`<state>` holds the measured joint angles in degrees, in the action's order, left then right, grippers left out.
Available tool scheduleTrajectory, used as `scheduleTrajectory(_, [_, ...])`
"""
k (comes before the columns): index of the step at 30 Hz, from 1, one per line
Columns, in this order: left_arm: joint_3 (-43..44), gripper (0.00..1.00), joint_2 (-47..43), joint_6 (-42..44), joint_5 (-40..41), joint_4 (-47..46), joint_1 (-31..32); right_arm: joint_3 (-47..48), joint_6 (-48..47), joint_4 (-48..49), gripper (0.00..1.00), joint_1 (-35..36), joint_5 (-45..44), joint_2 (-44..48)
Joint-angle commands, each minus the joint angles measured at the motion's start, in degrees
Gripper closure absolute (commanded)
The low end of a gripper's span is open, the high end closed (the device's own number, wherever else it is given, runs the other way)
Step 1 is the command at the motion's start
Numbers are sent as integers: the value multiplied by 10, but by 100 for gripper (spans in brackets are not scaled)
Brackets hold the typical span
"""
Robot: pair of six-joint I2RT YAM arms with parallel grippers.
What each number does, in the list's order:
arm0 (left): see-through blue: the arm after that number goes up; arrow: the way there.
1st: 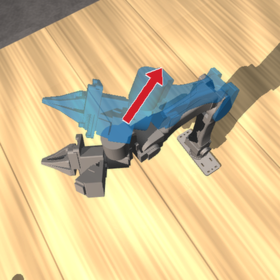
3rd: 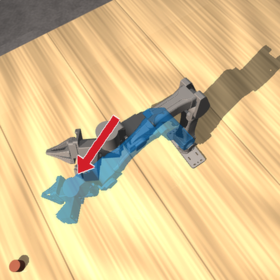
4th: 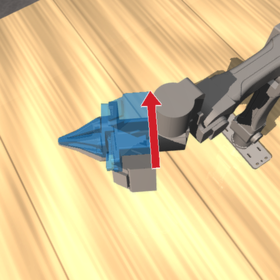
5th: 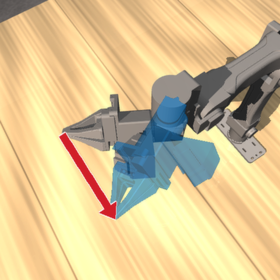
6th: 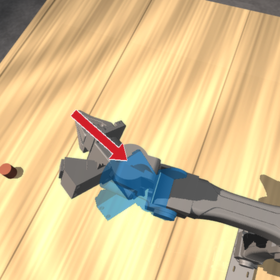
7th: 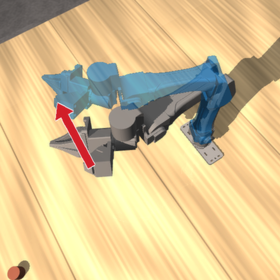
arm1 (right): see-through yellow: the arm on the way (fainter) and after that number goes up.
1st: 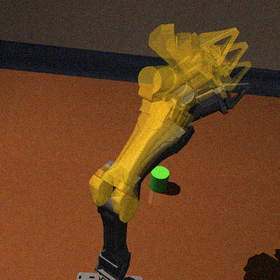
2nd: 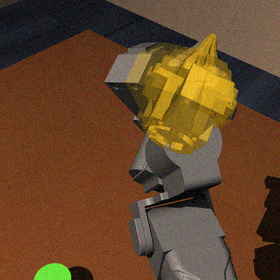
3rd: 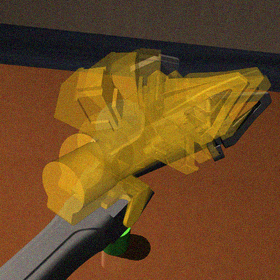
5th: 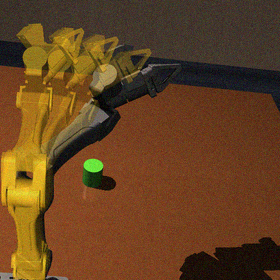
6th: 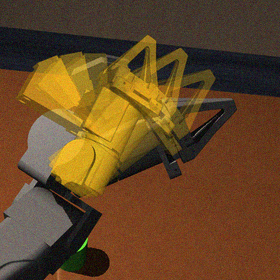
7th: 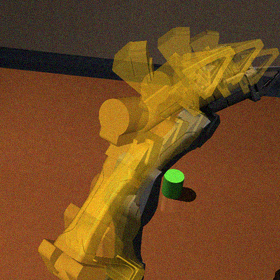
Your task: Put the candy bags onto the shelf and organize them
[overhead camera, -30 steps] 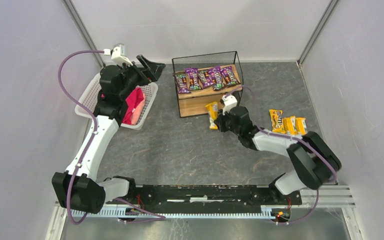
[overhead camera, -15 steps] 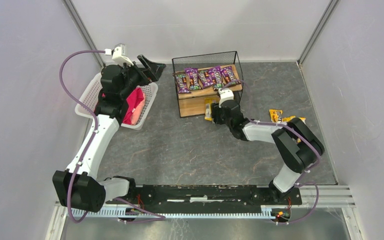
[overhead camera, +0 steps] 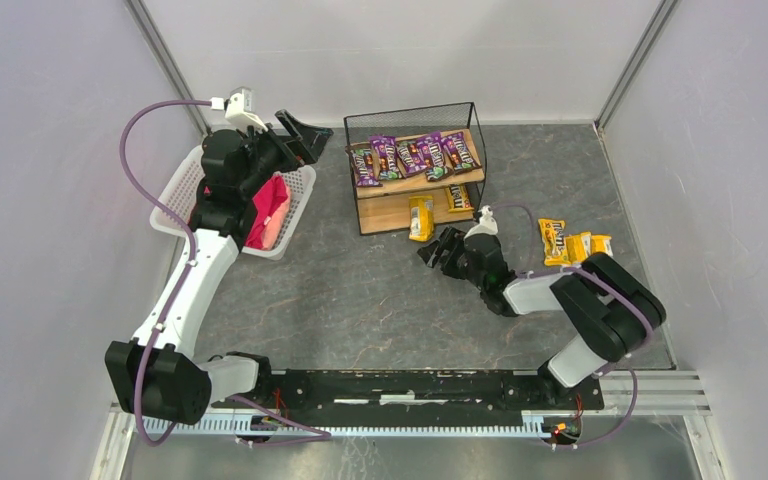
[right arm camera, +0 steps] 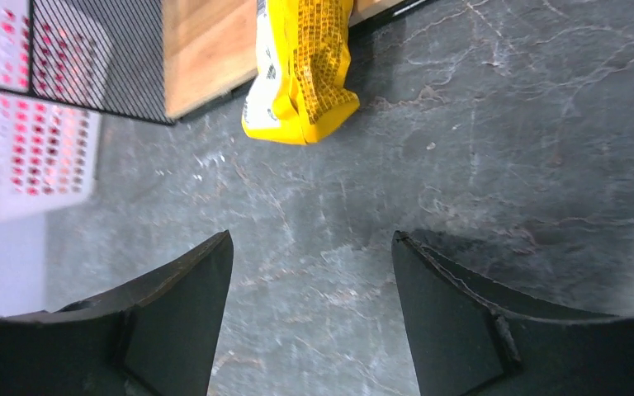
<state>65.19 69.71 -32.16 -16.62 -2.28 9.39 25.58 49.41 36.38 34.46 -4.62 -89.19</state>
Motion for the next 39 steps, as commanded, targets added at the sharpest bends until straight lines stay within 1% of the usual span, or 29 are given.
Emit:
scheduleTrajectory(1, [14,0,-7,-4,-4,-16,-2,-3,136,155,23,2,-4,-49])
scheduleTrajectory(6, [15,0,-7,-4,-6,-16,-8,34,185,183,25,6,-45,-115])
scheduleTrajectory(10, [14,0,-7,-11,-14,-20,-21,57,219,214,33,6,-76,-152])
scheduleTrajectory(14, [11,0,-5,-21,-23,-28,-33,77,253,217,38,7,-106,-182])
scheduleTrajectory(19, [8,0,-1,-30,-32,-35,-41,88,269,224,53,7,-134,-195])
scheduleTrajectory(22, [7,0,1,-35,-38,-38,-45,89,268,217,67,6,-146,-193])
scheduleTrajectory(26, [6,0,-1,-40,-43,-43,-49,88,256,222,78,2,-160,-193])
scheduleTrajectory(33, [3,0,0,-45,-46,-48,-51,114,241,217,79,-17,-150,-205])
scheduleTrajectory(39, [1,0,1,-51,-50,-52,-54,146,231,188,79,-24,-154,-217])
